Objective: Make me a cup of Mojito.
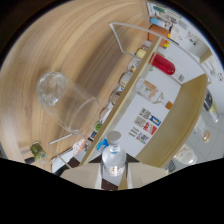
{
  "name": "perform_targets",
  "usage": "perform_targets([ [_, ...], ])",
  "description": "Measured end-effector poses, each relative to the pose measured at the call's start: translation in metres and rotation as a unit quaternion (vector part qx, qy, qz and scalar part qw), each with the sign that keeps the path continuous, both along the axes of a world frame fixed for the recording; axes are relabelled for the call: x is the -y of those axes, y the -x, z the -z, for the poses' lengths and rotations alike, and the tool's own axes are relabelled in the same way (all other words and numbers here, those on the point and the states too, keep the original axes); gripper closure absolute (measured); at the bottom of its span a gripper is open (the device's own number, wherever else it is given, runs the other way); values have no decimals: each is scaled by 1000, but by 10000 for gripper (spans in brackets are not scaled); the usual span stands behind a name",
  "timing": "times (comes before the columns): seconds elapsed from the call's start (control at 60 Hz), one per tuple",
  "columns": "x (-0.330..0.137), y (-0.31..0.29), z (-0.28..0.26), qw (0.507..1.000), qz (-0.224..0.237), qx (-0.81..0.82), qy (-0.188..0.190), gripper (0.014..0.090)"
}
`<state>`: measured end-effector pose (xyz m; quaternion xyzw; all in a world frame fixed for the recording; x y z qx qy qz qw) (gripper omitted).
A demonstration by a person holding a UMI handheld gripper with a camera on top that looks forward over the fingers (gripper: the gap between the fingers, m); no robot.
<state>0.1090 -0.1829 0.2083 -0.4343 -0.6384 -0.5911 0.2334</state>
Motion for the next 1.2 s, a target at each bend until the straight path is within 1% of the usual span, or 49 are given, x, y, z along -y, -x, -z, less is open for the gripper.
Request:
perform_targets([
  [0.05, 1, -1, -4, 999, 4, -41, -8, 706],
  [0.1, 3, -1, -10, 994, 19, -106, -15, 706],
  [0.183, 12, -1, -25, 965, 34, -259, -34, 708],
  [0.267, 18, -4, -41, 910, 54, -408, -55, 706],
  [0.4, 33, -9, -49, 778, 64, -623, -54, 704],
  [0.483, 37, -17, -34, 696, 82, -712, -48, 706],
  [0.567, 40, -22, -2, 620, 118, -775, -26, 707],
  [0.633, 36, -28, 28, 579, 145, -802, -14, 706],
  [0.767, 28, -35, 84, 516, 192, -835, 9, 706],
  [0.833, 24, -39, 109, 496, 215, -841, 15, 706],
  [0.983, 19, -44, 150, 475, 247, -844, 27, 707],
  [1.167, 24, -48, 186, 475, 280, -833, 41, 704],
  [1.2, 24, -47, 188, 475, 280, -833, 42, 702],
])
